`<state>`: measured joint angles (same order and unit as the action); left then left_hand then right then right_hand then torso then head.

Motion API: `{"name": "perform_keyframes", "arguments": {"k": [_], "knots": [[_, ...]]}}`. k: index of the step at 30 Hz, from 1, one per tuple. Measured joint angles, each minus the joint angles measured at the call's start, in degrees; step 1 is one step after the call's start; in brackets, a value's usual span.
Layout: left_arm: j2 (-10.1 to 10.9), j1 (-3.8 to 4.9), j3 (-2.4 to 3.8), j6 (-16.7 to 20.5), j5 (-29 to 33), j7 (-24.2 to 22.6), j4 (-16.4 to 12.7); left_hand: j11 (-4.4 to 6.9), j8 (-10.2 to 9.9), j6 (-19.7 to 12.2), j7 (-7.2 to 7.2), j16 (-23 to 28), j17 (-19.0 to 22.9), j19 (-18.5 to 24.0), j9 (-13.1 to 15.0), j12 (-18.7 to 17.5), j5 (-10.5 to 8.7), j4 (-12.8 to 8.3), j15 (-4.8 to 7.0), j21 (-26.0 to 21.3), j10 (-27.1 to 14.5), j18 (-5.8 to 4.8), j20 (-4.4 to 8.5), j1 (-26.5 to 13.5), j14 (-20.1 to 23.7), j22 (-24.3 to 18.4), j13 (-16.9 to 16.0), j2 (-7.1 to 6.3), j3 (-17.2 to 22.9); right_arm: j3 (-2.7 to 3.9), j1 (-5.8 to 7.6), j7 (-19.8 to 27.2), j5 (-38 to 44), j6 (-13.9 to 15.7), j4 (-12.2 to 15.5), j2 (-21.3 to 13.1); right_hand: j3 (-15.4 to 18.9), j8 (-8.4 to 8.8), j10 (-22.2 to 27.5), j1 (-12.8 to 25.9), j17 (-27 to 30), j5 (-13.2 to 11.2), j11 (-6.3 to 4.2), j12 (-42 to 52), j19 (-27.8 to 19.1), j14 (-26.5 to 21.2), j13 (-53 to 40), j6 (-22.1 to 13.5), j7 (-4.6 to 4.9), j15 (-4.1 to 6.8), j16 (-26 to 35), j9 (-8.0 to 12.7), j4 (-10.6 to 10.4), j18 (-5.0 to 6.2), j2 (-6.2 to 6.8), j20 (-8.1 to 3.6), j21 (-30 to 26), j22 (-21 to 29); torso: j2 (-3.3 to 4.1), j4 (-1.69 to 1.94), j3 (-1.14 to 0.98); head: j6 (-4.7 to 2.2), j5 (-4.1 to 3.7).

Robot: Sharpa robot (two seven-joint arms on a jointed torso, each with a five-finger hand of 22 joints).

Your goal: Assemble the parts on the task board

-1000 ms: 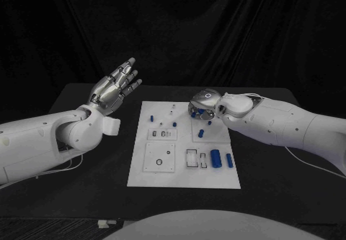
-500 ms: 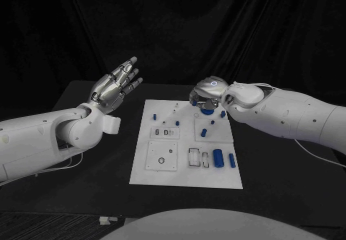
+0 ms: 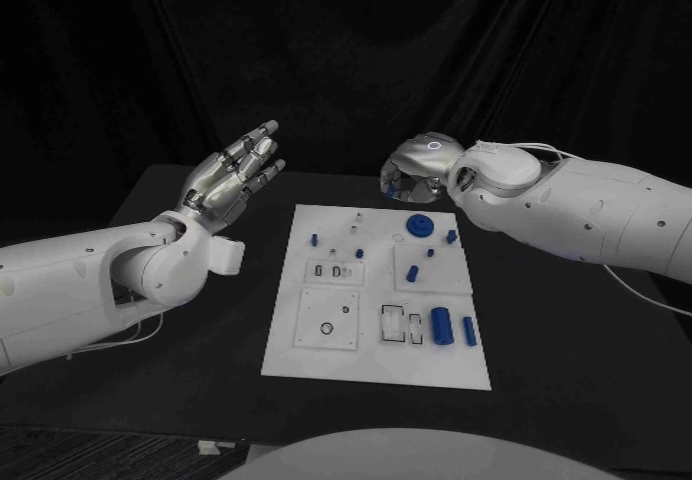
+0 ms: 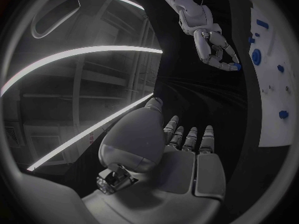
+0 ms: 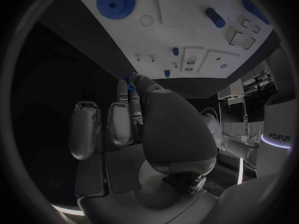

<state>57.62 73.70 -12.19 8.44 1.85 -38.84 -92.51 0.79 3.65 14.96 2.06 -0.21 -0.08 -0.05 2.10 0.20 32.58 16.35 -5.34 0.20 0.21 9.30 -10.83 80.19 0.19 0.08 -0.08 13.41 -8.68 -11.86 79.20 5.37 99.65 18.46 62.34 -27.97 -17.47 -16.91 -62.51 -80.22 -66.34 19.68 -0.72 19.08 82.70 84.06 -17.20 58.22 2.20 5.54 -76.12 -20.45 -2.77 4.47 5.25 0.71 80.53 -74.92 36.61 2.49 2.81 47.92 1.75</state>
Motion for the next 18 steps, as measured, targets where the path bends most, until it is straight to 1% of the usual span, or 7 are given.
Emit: {"name": "perform_keyframes", "arguments": {"k": [4,10,11,13,15,17,18], "knots": [[-0.3,0.54,0.00,0.9,-0.4,0.0,0.0,-0.33,0.0,0.1,0.12,0.0,0.0,0.0,0.0,0.0,0.11,-0.1,0.00,0.0,0.3,0.00,0.00,0.8,0.0,0.0,0.0,-0.76,-0.1,0.01,0.22,-0.5,-0.7,-1.3,-0.3,0.4,0.0,0.00,0.0,0.0,0.1,0.0,0.01,0.0,-0.1,0.0,0.1,-0.3,0.31,0.00,0.0,0.0,0.0,0.00,0.00,0.11,0.0,0.0,0.81,0.36,0.09,-0.79,-0.24],[-0.3,1.08,0.01,2.4,-0.7,0.0,-0.3,-0.50,0.0,0.3,0.30,0.0,0.0,0.0,0.0,0.0,0.53,0.0,0.00,0.0,0.5,0.00,0.00,0.8,0.0,0.0,-0.1,-0.83,-0.3,-0.01,0.26,-1.2,-1.6,-3.8,-1.0,1.2,0.0,0.11,-0.1,0.0,0.2,0.0,0.10,-0.3,-0.2,0.0,0.1,-0.8,0.38,0.00,0.0,0.0,0.0,-0.01,0.01,0.21,-0.2,0.0,2.48,1.18,0.25,-2.15,-0.87],[-0.3,1.13,0.01,2.7,-0.7,0.0,-0.3,-0.50,0.0,0.3,0.30,0.0,0.0,0.0,0.0,0.0,0.76,0.0,0.00,0.0,0.5,0.00,0.00,0.8,0.0,0.0,-0.1,-0.83,-0.3,-0.02,0.25,-1.3,-1.7,-4.2,-1.2,1.4,0.0,0.45,-0.1,0.0,0.2,0.0,0.10,-0.5,-0.2,0.0,0.2,-1.1,0.58,0.00,0.0,-1.6,0.0,0.00,0.01,0.21,-0.2,0.0,2.80,1.33,0.30,-2.38,-1.02],[-0.3,1.19,0.01,3.0,-0.8,0.0,-0.3,-0.50,0.0,0.3,0.30,0.0,0.0,0.0,0.0,0.0,0.76,0.0,0.00,0.0,0.5,0.00,0.00,1.0,0.0,0.0,-0.1,-0.61,-0.3,-0.02,0.25,-1.4,-1.9,-4.8,-1.5,1.7,0.0,0.55,0.1,0.0,0.2,0.0,0.32,-0.5,-0.2,0.0,0.2,-1.2,0.62,0.00,0.0,-1.7,0.0,0.00,0.01,0.21,-0.2,0.0,3.25,1.54,0.37,-2.77,-1.37],[-0.3,1.24,0.01,3.2,-0.8,0.0,-0.3,-0.51,0.0,0.3,0.30,0.0,0.0,0.0,0.0,0.0,0.98,0.0,0.00,0.0,0.5,0.00,0.00,1.0,0.0,0.0,-0.1,-0.61,-0.3,-0.02,0.18,-1.5,-2.0,-5.2,-1.7,1.9,0.0,0.56,0.1,0.0,0.2,0.0,0.31,-0.7,-0.2,0.0,0.3,-1.4,0.78,0.00,0.0,-1.7,0.0,0.00,0.01,0.21,-0.2,0.0,3.82,1.93,0.49,-3.34,-1.90],[-0.3,1.25,0.00,3.4,-0.8,0.0,-0.3,-0.86,0.0,0.3,0.30,0.0,0.0,0.0,0.0,0.0,0.99,0.0,0.00,0.0,0.5,0.00,0.00,1.0,0.0,0.0,-0.1,-0.61,-0.3,-0.02,0.10,-1.6,-2.1,-5.6,-1.7,2.1,-0.2,0.61,0.1,0.0,0.2,0.0,0.31,-0.7,-0.2,0.0,0.3,-1.6,0.65,0.00,0.0,-2.3,-0.2,0.00,0.01,0.21,-0.2,0.0,4.27,2.29,0.59,-3.81,-2.31],[-0.3,1.26,0.00,3.4,-0.9,0.0,-0.3,-0.86,0.0,0.3,0.30,0.0,0.0,0.0,0.0,0.0,1.15,0.0,0.00,0.0,0.5,0.00,0.00,1.2,0.0,0.0,-0.1,-0.49,-0.3,-0.02,0.08,-1.6,-2.2,-5.8,-1.7,2.2,-0.2,0.62,0.1,0.0,0.2,0.0,0.31,-0.7,-0.4,0.0,0.3,-1.8,0.59,0.00,0.0,-3.3,-0.2,0.00,0.01,0.37,-0.2,0.0,4.44,2.44,0.65,-3.94,-2.48]]}}
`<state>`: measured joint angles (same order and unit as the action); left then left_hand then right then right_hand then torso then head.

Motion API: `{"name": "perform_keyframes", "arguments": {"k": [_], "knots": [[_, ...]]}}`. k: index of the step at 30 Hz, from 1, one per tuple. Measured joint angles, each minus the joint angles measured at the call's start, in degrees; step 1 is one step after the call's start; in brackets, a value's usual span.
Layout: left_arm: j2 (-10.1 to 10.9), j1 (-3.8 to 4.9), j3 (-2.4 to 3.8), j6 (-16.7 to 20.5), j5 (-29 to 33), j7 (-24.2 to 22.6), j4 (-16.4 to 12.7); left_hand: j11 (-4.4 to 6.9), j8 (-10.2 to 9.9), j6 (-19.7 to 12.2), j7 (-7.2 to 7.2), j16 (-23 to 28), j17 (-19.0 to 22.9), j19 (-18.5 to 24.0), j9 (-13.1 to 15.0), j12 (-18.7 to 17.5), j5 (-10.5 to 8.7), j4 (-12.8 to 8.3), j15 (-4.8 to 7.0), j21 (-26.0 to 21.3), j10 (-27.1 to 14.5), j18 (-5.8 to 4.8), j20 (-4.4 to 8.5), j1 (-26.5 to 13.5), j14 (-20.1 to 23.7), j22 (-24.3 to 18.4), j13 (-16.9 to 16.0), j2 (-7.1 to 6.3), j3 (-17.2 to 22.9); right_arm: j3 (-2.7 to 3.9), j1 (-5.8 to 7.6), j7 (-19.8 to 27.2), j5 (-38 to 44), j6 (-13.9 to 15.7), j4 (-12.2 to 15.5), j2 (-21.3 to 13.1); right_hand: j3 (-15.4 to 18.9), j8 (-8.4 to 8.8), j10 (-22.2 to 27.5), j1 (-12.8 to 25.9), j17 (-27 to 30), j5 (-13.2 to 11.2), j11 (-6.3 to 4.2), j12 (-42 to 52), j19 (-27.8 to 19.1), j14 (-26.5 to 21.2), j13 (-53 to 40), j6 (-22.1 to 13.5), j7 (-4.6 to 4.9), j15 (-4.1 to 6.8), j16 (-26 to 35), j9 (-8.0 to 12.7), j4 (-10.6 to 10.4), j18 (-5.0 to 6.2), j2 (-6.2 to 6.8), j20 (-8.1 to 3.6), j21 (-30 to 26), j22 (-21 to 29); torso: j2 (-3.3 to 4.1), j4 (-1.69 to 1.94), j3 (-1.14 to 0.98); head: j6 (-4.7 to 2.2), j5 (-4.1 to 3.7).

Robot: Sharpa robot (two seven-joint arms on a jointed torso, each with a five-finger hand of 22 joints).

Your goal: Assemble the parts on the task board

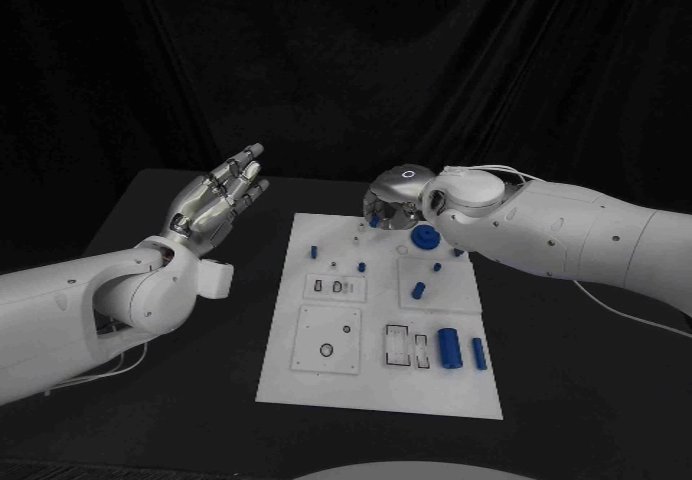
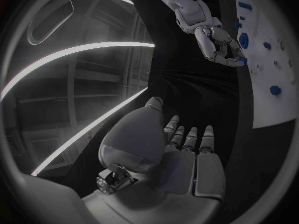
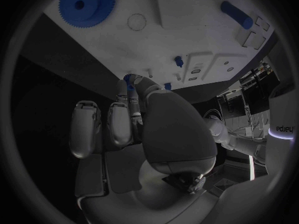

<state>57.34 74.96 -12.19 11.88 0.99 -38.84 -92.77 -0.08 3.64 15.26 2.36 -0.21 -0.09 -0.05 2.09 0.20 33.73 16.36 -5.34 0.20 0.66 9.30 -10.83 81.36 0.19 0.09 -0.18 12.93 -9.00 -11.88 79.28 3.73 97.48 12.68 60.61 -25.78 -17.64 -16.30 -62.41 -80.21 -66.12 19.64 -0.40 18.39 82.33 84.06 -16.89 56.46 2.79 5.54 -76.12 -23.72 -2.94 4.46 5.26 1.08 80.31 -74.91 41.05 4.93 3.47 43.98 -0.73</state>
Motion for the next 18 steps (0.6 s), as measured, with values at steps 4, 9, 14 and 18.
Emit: {"name": "perform_keyframes", "arguments": {"k": [4,9,14,18], "knots": [[0.0,0.00,-0.02,0.0,0.0,0.0,0.0,0.00,0.0,0.0,0.00,0.0,0.0,0.0,0.0,0.0,0.22,0.0,0.00,0.0,0.0,0.00,0.00,0.1,0.0,0.0,0.0,0.11,0.0,0.00,-0.06,-0.1,-0.1,-0.4,0.0,0.2,0.0,0.10,0.2,0.0,0.0,0.0,0.20,-0.1,0.0,0.0,0.0,-0.2,0.10,0.00,0.0,-0.4,0.0,0.00,0.00,0.04,0.0,0.0,0.57,0.57,0.21,-0.26,-0.67],[-0.1,0.01,-0.02,-0.1,-0.1,0.0,0.1,0.00,0.0,0.0,0.00,0.0,0.0,0.0,0.0,0.0,0.28,0.0,0.00,0.0,0.0,0.00,0.00,0.3,0.0,0.0,0.0,0.34,0.0,-0.01,-0.07,-0.3,-0.2,-0.5,0.0,0.3,0.0,0.13,0.2,0.0,0.0,0.0,0.21,-0.2,0.0,0.0,0.1,-0.2,0.10,0.00,0.2,-0.4,0.0,0.00,0.01,0.04,0.0,0.0,0.93,1.04,0.40,-0.34,-0.99],[-0.1,0.02,-0.02,-0.4,-0.1,0.0,0.1,0.00,0.0,0.0,0.00,0.0,0.0,0.0,0.0,0.0,0.52,0.0,-0.21,0.0,0.0,0.00,0.00,0.3,-0.2,0.0,0.0,0.34,0.0,-0.01,-0.07,-0.5,-0.3,-0.5,0.1,0.3,0.0,0.16,0.2,0.0,0.1,0.0,0.21,-0.2,0.0,0.0,0.1,-0.5,0.22,0.00,0.2,-0.8,0.0,0.00,0.01,0.04,0.0,0.0,0.93,1.16,0.50,-0.04,-0.89],[-0.2,0.03,-0.01,-0.6,-0.1,0.0,0.2,0.00,0.0,0.0,0.00,0.0,0.0,0.0,0.0,0.0,0.73,0.0,-0.21,0.0,0.0,0.00,0.00,0.3,-0.2,0.0,0.0,0.34,0.0,0.00,-0.07,-0.5,-0.4,-0.4,0.1,0.4,-0.1,0.28,0.2,0.0,0.2,0.0,0.22,-0.2,0.0,0.0,0.1,-0.5,0.20,0.00,0.2,-0.9,-0.1,0.00,0.02,0.04,-0.2,0.0,0.94,1.17,0.59,0.05,-0.79]]}}
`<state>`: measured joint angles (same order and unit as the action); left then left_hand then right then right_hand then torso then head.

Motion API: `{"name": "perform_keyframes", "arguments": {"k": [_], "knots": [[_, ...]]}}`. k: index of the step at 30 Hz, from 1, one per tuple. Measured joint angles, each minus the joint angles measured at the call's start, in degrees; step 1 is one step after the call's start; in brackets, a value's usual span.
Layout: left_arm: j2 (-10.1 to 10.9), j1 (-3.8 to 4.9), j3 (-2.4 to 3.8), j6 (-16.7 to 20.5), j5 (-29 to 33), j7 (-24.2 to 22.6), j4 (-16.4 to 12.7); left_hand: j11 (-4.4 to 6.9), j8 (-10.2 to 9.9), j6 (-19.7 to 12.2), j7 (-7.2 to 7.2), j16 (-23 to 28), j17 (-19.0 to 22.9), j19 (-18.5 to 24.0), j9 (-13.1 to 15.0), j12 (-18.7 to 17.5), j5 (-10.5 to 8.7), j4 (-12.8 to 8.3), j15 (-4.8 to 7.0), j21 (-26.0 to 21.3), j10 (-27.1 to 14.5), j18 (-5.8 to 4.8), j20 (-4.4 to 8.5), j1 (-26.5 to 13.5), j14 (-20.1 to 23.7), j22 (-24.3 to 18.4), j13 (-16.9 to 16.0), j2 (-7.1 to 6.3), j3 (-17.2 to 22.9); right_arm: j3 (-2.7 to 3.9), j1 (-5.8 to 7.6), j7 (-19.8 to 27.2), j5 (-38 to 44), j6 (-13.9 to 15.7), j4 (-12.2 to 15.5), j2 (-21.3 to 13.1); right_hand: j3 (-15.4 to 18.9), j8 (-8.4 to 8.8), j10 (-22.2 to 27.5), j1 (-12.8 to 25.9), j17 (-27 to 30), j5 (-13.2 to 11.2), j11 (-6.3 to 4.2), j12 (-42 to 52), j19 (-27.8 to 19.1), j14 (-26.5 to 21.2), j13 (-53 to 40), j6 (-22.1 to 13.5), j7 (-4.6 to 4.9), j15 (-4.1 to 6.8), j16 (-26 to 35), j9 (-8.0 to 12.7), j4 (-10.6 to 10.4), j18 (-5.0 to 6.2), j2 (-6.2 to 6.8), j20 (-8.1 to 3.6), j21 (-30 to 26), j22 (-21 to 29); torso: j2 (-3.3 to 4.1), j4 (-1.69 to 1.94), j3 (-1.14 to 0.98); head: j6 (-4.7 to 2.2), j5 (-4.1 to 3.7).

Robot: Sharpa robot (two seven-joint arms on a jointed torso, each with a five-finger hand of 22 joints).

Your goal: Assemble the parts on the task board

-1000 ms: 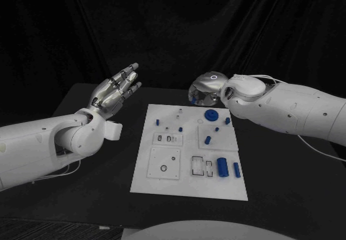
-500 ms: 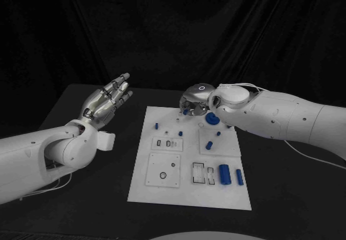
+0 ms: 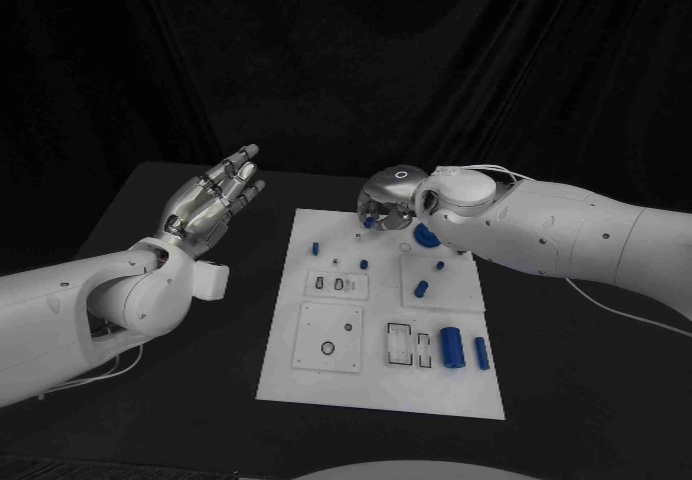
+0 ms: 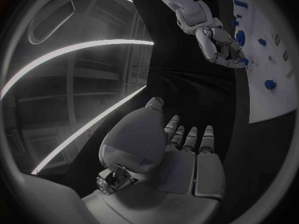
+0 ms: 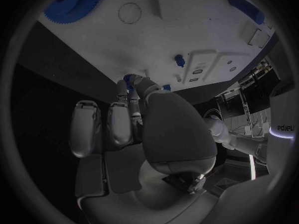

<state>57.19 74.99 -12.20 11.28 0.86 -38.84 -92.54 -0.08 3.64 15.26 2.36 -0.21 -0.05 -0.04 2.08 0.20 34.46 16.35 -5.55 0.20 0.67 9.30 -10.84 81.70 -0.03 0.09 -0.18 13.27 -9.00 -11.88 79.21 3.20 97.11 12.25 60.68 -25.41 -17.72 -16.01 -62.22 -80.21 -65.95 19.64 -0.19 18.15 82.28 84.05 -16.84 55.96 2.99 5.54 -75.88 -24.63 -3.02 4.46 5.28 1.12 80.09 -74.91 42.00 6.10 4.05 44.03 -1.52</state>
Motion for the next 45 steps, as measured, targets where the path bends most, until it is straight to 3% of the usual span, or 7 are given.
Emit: {"name": "perform_keyframes", "arguments": {"k": [21,29,45], "knots": [[-0.3,0.01,0.00,-1.0,-0.1,0.0,0.6,0.01,0.0,0.0,0.00,0.0,0.0,0.0,0.0,0.0,0.21,0.0,0.00,0.0,0.0,0.00,0.00,0.2,0.0,0.0,0.0,0.22,0.0,0.00,-0.01,0.0,-0.1,4.5,0.7,-0.9,-0.1,0.38,-0.1,0.0,-0.2,1.2,0.08,0.0,0.0,-0.2,-0.1,-0.1,-0.10,-0.21,0.0,-0.6,-0.1,0.00,0.01,0.00,0.0,0.0,-0.15,-0.15,-0.12,0.44,0.42],[-0.6,0.01,0.00,-1.2,-0.1,0.0,0.9,-0.12,0.0,0.0,0.00,0.0,0.0,0.0,0.0,0.0,0.21,0.0,0.01,0.0,-0.2,0.00,0.00,0.2,0.0,0.0,0.0,0.22,0.0,0.00,-0.04,-0.1,-0.1,4.6,-0.3,0.0,-0.2,0.38,0.1,0.0,-0.1,1.2,0.29,0.0,-0.2,-0.1,-0.1,-0.7,0.30,-0.38,0.0,-0.6,0.1,0.00,0.01,0.21,0.0,0.0,-0.16,-0.14,-0.10,0.44,0.19],[-0.9,0.01,0.00,-1.7,-0.1,0.0,1.2,-0.17,0.0,0.0,0.00,0.0,0.0,0.0,0.0,0.0,0.44,0.0,0.01,0.0,-0.2,0.00,-0.01,0.2,0.0,0.0,0.0,0.22,0.0,0.01,-0.98,-0.4,-0.1,3.4,-3.1,2.1,-0.2,0.67,0.4,0.0,0.3,1.2,0.59,-0.2,-0.2,-0.1,-0.1,-1.3,0.10,-0.38,0.2,-0.6,0.1,0.00,0.01,0.21,-0.2,0.0,-0.24,-0.06,-0.02,0.85,0.14]]}}
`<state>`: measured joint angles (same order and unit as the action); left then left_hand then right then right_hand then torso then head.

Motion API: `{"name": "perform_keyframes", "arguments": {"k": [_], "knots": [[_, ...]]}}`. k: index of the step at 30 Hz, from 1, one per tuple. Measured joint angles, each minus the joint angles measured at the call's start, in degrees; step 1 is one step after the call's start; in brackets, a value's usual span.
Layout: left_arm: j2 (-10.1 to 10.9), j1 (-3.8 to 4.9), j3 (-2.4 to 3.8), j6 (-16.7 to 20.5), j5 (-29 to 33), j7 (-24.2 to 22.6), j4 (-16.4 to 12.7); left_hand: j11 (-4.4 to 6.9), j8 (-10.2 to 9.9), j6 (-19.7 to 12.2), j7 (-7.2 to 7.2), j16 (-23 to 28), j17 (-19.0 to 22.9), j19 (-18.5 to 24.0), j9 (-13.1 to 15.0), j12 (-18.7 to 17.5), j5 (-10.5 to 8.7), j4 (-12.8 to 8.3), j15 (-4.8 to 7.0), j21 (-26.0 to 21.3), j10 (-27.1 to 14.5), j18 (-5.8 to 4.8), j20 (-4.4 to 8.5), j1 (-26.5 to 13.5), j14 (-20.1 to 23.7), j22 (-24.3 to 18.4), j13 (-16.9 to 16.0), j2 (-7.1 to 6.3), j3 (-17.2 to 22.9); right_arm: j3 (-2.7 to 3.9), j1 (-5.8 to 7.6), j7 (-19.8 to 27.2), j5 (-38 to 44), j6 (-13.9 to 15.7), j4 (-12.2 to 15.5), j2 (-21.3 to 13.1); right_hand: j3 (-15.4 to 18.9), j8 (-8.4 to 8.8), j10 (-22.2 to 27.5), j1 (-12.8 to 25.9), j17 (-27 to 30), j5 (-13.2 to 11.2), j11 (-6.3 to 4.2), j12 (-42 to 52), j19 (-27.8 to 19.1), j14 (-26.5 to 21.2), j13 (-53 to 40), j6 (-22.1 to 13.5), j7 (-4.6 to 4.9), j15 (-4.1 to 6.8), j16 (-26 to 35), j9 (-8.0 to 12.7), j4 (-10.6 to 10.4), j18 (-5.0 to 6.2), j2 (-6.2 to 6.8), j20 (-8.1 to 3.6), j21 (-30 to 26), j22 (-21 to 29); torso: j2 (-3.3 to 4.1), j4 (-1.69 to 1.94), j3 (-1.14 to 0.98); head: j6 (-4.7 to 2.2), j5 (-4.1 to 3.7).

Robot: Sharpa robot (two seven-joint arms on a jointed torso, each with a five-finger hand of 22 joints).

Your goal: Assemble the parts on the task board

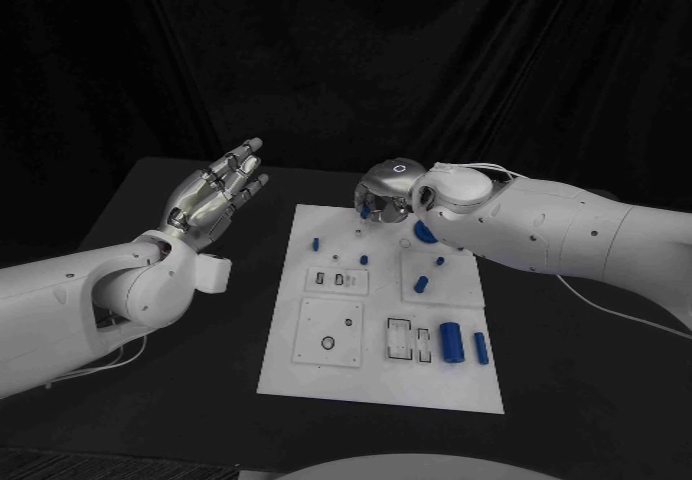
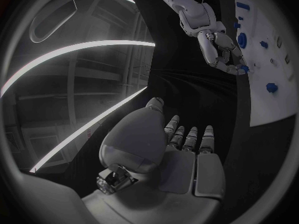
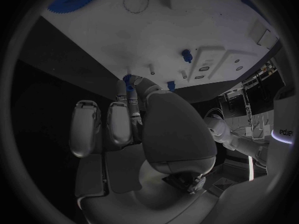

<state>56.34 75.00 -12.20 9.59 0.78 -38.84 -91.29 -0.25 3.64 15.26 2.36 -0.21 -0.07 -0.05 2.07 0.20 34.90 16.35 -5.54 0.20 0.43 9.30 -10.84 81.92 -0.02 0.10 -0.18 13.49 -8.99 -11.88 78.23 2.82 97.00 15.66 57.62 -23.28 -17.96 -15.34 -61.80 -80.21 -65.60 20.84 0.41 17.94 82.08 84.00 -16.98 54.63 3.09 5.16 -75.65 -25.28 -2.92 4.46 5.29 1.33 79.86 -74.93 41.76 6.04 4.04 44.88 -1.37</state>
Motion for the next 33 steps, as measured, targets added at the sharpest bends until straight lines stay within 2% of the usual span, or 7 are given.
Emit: {"name": "perform_keyframes", "arguments": {"k": [15,20,23,25,28,30,33], "knots": [[-0.2,0.00,-0.01,-0.5,0.0,0.0,0.1,-0.40,0.0,0.0,0.42,0.0,0.0,0.0,0.0,0.0,0.22,0.0,-0.41,0.0,0.0,0.00,0.00,0.2,0.0,0.0,0.0,0.23,0.0,0.05,-0.24,-0.3,0.0,-0.9,-1.4,0.9,-0.3,1.15,1.5,0.0,0.8,-0.1,0.39,-0.5,-0.4,-0.1,-0.1,-1.7,0.11,-0.37,0.4,-0.1,0.3,0.00,-0.01,0.41,-0.3,0.0,-0.02,0.03,0.00,0.23,-0.12],[-0.2,0.00,-0.01,-0.7,0.0,0.0,0.2,-0.40,0.0,0.2,0.63,0.0,0.0,0.0,0.0,0.0,0.23,0.0,-0.41,0.0,0.0,0.00,0.00,0.5,0.0,0.0,0.0,0.47,0.0,0.06,-0.24,-0.5,0.0,-1.4,-1.5,1.0,-0.3,1.78,2.3,0.0,1.3,-0.3,0.60,-0.7,-0.7,-0.2,-0.1,-2.5,-0.22,-0.47,0.9,0.1,0.3,0.00,-0.01,0.72,-0.8,0.0,-0.02,0.03,0.00,0.32,-0.14],[-0.2,0.00,-0.01,-0.8,0.0,0.0,0.2,-0.59,0.0,0.2,0.63,0.0,0.0,0.0,0.0,0.0,0.22,0.0,-0.41,0.0,0.2,0.00,0.00,0.5,0.0,0.0,0.0,0.47,0.0,0.05,-0.26,-0.7,0.0,-1.9,-1.5,1.0,-0.5,2.88,3.5,0.1,1.8,-1.1,0.81,-1.2,-0.9,-0.6,-0.1,-4.0,-0.33,-0.88,1.1,0.6,0.1,0.00,0.04,0.92,-1.3,0.0,-0.04,0.01,-0.01,0.42,-0.14],[-0.2,0.00,-0.01,-0.8,0.0,0.0,0.2,-0.59,0.0,0.2,0.63,0.0,0.0,0.0,0.0,0.0,0.22,0.0,-0.41,0.0,0.2,0.00,0.00,0.5,0.0,0.0,0.0,0.47,0.0,0.01,-0.29,-0.8,0.0,-2.3,-1.4,1.0,-1.0,3.87,5.3,0.5,2.3,-2.0,1.15,-2.1,-1.4,-0.9,0.1,-5.1,-0.82,-1.23,1.6,1.1,-0.2,0.00,0.44,1.44,-1.8,0.0,-0.05,-0.02,-0.01,0.50,-0.14],[-0.3,0.00,-0.01,-0.9,0.0,0.0,0.3,-0.59,0.0,0.2,0.63,0.0,0.0,0.0,0.0,0.0,0.22,0.0,-0.41,0.0,0.2,0.00,0.00,0.5,0.0,0.0,0.0,0.47,0.0,0.01,-0.32,-0.9,0.0,-2.9,-1.3,0.9,-1.3,5.03,7.4,0.8,2.9,-2.5,1.62,-3.5,-1.6,-1.3,0.8,-6.5,-0.93,-1.61,2.0,1.8,-0.4,0.00,0.82,1.64,-2.0,0.0,-0.06,-0.03,-0.03,0.54,-0.14],[-0.3,0.00,-0.01,-0.9,0.0,0.0,0.3,-0.59,0.0,0.2,0.63,0.0,0.0,0.0,0.0,0.0,0.22,0.0,-0.41,0.0,0.2,0.00,0.00,0.5,0.0,0.0,0.0,0.46,0.0,0.01,-0.33,-1.1,0.0,-3.3,-1.2,0.9,-1.5,5.80,8.3,1.0,3.4,-3.3,1.79,-4.2,-1.8,-1.4,1.2,-6.9,-1.33,-1.69,2.3,2.3,-0.6,0.00,1.00,1.84,-2.1,0.0,-0.06,-0.05,-0.05,0.62,-0.10],[-0.3,0.00,-0.01,-1.0,0.0,0.0,0.4,-0.59,0.0,0.4,0.84,0.0,0.0,0.0,0.0,0.0,0.22,0.0,-0.41,0.0,0.2,0.00,0.00,0.5,0.0,0.0,0.0,0.46,0.0,0.00,-0.33,-1.3,0.0,-3.8,-1.1,0.9,-1.8,6.19,8.4,1.1,3.9,-3.6,1.83,-4.6,-1.8,-1.6,1.6,-6.9,-1.33,-1.90,2.4,2.6,-0.6,0.00,1.12,1.84,-2.4,0.0,-0.07,-0.08,-0.07,0.69,-0.08]]}}
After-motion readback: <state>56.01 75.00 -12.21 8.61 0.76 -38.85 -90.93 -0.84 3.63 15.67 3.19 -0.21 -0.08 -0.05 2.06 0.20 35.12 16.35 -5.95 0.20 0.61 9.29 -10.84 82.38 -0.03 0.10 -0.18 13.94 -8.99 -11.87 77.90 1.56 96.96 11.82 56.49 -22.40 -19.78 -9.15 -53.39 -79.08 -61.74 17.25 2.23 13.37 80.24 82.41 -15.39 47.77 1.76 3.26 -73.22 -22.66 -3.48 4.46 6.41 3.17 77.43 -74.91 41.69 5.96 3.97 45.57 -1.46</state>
